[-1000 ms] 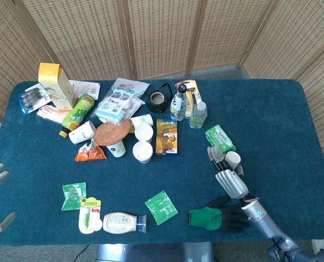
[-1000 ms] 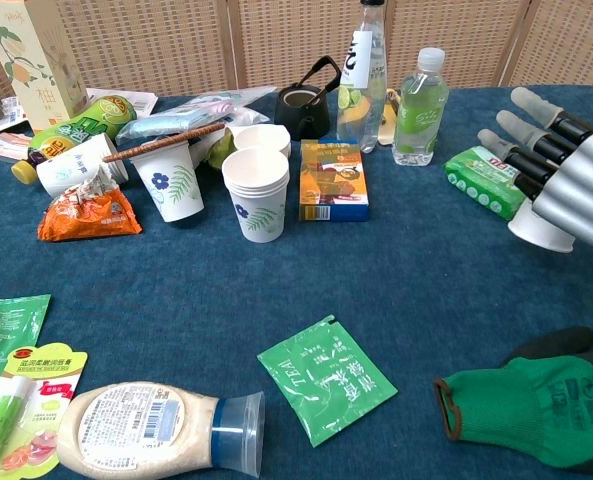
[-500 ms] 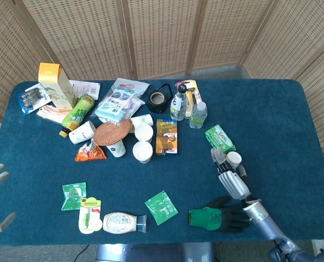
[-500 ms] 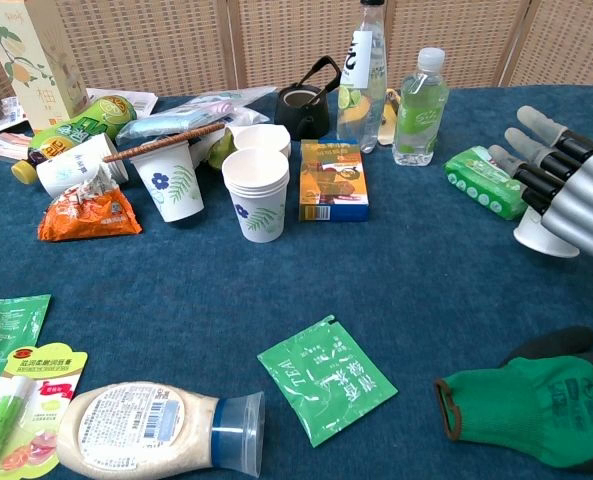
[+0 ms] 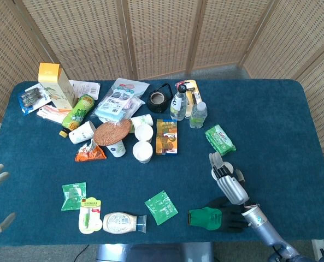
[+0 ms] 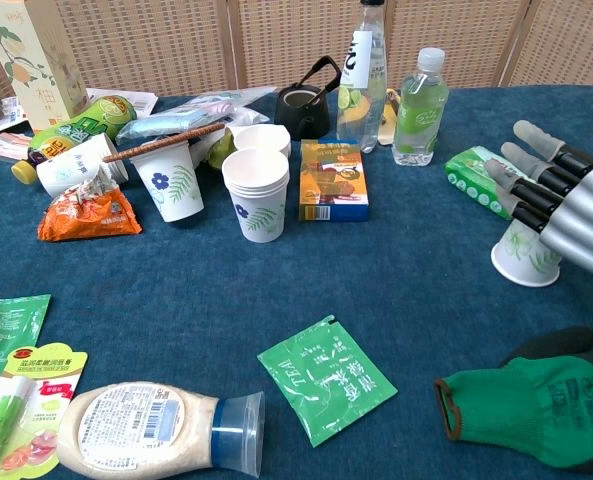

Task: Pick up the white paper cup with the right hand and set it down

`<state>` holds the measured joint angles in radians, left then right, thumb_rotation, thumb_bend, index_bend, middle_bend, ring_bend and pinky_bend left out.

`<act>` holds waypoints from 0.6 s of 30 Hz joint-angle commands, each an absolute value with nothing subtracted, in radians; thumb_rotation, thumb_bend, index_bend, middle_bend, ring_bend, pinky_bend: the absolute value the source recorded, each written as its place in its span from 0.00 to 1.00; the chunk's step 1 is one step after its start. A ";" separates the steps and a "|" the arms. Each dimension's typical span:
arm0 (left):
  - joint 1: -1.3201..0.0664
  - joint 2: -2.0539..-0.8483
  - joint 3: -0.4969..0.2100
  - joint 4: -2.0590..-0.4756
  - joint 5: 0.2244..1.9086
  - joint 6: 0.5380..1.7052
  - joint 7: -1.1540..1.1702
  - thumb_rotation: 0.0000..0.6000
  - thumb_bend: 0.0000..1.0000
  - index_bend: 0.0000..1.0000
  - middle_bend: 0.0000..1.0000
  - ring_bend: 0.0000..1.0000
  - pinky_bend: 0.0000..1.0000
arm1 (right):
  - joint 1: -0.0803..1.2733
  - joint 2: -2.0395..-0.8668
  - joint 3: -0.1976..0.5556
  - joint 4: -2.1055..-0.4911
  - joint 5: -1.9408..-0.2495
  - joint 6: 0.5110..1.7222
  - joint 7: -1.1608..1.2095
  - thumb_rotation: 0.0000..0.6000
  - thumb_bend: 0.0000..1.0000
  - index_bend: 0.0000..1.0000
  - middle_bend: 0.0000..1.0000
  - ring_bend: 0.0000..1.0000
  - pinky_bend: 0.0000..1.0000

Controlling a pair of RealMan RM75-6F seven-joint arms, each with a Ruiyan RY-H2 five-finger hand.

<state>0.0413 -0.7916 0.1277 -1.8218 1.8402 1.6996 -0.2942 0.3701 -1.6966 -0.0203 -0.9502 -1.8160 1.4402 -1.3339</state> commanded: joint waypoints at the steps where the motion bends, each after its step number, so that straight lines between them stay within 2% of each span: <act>1: 0.041 -0.792 0.128 -1.822 1.841 1.699 -0.294 1.00 0.33 0.00 0.00 0.00 0.00 | 0.367 -1.687 -0.020 -0.972 -1.820 1.443 -1.343 1.00 0.36 0.13 0.00 0.00 0.00; 11: 0.040 -0.791 0.128 -1.822 1.841 1.697 -0.295 1.00 0.33 0.00 0.00 0.00 0.00 | 0.351 -1.625 0.004 -1.079 -1.819 1.482 -1.327 1.00 0.36 0.12 0.00 0.00 0.00; 18: 0.040 -0.791 0.129 -1.822 1.842 1.696 -0.294 1.00 0.33 0.00 0.00 0.00 0.00 | 0.364 -1.532 0.000 -1.158 -1.864 1.533 -1.138 1.00 0.37 0.12 0.00 0.00 0.00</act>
